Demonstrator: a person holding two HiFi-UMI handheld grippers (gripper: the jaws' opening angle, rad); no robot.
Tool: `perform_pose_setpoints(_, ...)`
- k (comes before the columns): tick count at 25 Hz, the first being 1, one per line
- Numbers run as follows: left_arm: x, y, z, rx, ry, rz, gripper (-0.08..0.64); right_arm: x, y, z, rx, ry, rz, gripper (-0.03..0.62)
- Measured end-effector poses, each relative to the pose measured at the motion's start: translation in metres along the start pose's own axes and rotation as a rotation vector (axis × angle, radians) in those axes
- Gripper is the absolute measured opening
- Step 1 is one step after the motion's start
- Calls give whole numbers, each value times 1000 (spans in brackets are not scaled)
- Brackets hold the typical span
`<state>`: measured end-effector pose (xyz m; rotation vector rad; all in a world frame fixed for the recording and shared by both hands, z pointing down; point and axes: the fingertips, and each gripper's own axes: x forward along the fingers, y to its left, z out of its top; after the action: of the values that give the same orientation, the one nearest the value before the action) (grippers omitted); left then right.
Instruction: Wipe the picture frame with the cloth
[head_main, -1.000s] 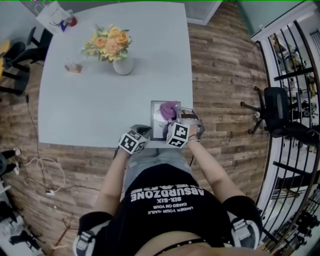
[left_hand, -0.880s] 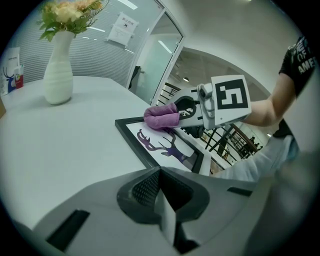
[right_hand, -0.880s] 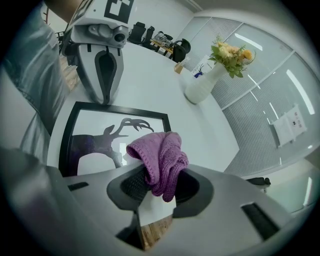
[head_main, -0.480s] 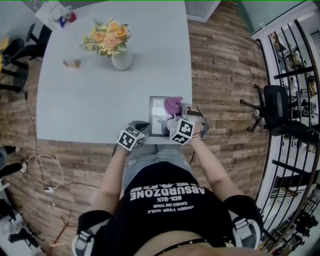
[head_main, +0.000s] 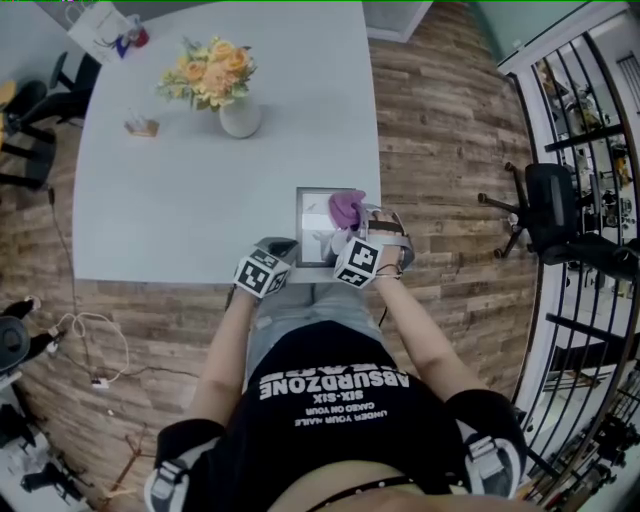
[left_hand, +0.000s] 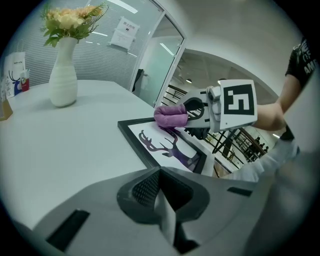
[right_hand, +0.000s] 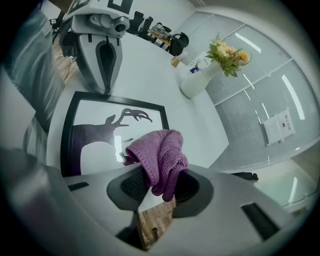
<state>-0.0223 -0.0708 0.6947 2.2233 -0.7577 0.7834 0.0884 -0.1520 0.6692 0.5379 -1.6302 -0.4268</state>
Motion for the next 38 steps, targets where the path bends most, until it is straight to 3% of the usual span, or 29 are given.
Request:
perform_pose_setpoints(26, 0, -3, 1, 76, 9, 78, 6, -57, 84, -13, 198, -87, 131, 118)
perform_pose_setpoints(30, 1, -1, 1, 88, 15, 87, 6, -65, 96, -17, 297, -118, 169, 118)
perform_pose_setpoints(38, 0, -1, 1, 82, 6, 109, 6, -71, 101, -25, 605, -179, 251, 118)
